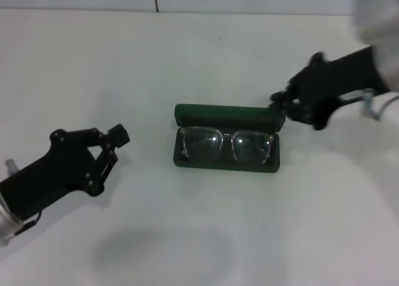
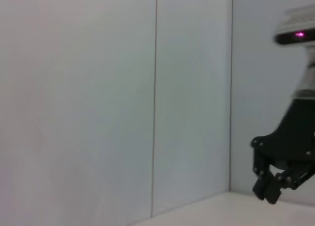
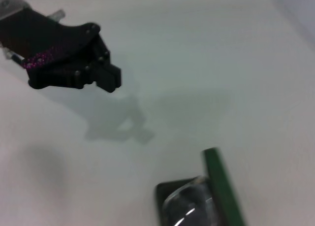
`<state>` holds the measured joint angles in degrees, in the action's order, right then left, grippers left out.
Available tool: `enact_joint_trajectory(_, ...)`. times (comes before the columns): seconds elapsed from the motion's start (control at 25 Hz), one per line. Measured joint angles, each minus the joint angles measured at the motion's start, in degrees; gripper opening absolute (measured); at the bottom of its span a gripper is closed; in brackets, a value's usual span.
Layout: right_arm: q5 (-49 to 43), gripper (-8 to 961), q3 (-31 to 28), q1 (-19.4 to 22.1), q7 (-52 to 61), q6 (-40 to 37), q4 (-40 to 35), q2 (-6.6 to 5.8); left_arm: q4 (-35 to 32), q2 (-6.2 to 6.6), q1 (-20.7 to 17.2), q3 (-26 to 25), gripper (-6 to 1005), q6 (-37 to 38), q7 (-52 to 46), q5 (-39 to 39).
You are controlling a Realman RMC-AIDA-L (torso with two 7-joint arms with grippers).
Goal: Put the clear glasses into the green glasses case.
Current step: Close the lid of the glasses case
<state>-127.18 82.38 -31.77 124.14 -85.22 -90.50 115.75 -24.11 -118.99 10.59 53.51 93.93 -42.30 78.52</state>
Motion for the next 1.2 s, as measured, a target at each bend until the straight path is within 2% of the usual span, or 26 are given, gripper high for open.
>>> enact_joint_trajectory(0.08, 3.31, 84, -2.65, 6.04, -4.66, 1.11, -4.79, 0.04, -0.05, 0.07, 0.75, -0.09, 56, 0.03, -1.07, -0.03)
enact_joint_trajectory(0.12, 4.97, 83, -3.79, 8.41, -6.72, 1.64, -6.37, 0.02, -0.13, 0.60, 2.99, -0.82, 56, 0.03, -4.99, -0.18)
enact_joint_trajectory(0.2, 10.88, 83, -7.69, 13.79, -11.78, 2.63, -8.48, 0.02, -0.53, 0.84, 3.80, -1.41, 56, 0.03, -6.82, -0.28)
enact_joint_trajectory(0.28, 15.52, 82, -10.82, 16.15, -15.05, 2.81, -8.27, 0.02, -1.62, 0.96, 4.27, -1.91, 56, 0.02, -8.60, -0.44)
enact_joint_trajectory(0.36, 18.36, 81, -12.74, 17.19, -16.73, 2.61, -7.47, -0.01, -5.97, 0.69, 4.42, -2.44, 56, -0.10, -12.48, -0.71)
enact_joint_trajectory(0.4, 24.13, 80, -17.05, 18.66, -20.37, 1.74, -4.44, -0.11, -6.98, 0.55, 4.50, -2.48, 56, -0.18, -13.41, -0.75)
enact_joint_trajectory(0.48, 28.65, 71, -21.26, 19.64, -23.46, 0.59, -0.31, -0.21, -9.66, 0.16, 5.55, -2.86, 56, -0.45, -16.26, -0.77)
enact_joint_trajectory(0.52, 28.65, 63, -21.26, 19.64, -23.46, 0.59, -0.31, -0.21, -10.36, -0.04, 6.44, -2.94, 56, -0.61, -17.14, -0.75)
enact_joint_trajectory(0.56, 31.39, 54, -24.95, 20.30, -25.83, -1.22, 3.39, -0.22, -10.68, -0.11, 7.12, -2.98, 56, -0.79, -17.68, -0.69)
enact_joint_trajectory(0.6, 33.96, 46, -29.68, 20.69, -29.65, -5.07, 7.95, -0.27, -11.09, -0.23, 8.45, -2.99, 56, -1.30, -18.55, -0.41)
enact_joint_trajectory(0.64, 34.70, 37, -31.65, 20.68, -31.32, -6.87, 9.93, -0.33, -11.09, -0.23, 8.45, -2.99, 55, -1.30, -18.55, -0.41)
enact_joint_trajectory(0.68, 35.39, 32, -34.20, 20.54, -34.32, -10.14, 12.90, -0.34, -11.66, -0.28, 10.91, -2.77, 55, -3.11, -19.86, 0.96)
enact_joint_trajectory(0.84, 36.31, 10, -42.64, 19.65, -42.74, -20.06, 23.92, -0.36, -12.62, -0.28, 14.98, -2.64, 53, -7.92, -22.09, 4.96)
enact_joint_trajectory(1.08, 36.03, 1, -43.62, 20.25, -46.07, -20.07, 30.38, -0.35, -12.38, -0.36, 20.09, -2.19, 50, -14.73, -25.74, 11.11)
enact_joint_trajectory(1.2, 35.60, 3, -44.59, 20.27, -47.38, -19.30, 32.47, -0.40, -12.12, -0.65, 21.52, 1.62, 53, -18.81, -27.66, 14.34)
